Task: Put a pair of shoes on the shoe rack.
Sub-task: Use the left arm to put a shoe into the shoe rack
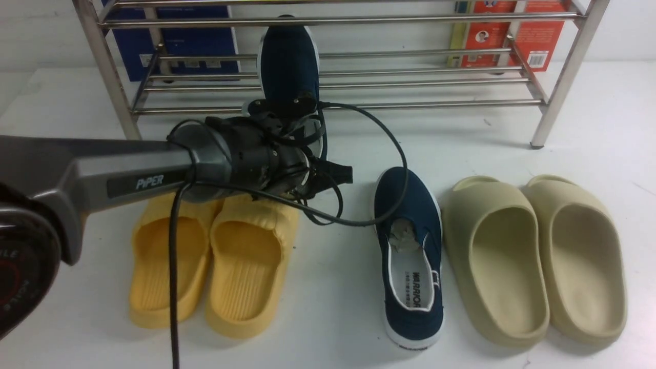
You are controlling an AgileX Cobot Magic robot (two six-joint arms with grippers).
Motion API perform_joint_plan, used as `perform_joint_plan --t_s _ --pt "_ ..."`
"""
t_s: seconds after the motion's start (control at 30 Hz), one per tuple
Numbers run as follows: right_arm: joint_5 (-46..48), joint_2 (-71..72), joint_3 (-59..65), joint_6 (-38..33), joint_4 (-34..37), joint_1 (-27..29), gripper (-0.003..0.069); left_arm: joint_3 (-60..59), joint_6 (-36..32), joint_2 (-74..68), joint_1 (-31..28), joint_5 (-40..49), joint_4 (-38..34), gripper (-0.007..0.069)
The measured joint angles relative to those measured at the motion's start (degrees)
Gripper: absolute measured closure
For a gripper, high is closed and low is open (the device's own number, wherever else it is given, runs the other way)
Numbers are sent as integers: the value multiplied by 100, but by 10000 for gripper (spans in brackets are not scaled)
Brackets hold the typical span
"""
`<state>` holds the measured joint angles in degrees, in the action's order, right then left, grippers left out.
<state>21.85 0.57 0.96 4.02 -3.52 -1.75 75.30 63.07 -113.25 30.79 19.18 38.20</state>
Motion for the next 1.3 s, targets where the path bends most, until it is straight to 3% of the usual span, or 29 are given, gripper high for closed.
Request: perform_joint_plan --t_s 0.7,0.9,1.3 --pt "0 0 0 0 0 0 419 258 13 279 37 103 220 638" --pt "0 0 0 0 0 0 419 777 111 241 43 -12 1051 638" --pt "0 0 0 0 0 0 419 1167 1604 -96 32 352 3032 638"
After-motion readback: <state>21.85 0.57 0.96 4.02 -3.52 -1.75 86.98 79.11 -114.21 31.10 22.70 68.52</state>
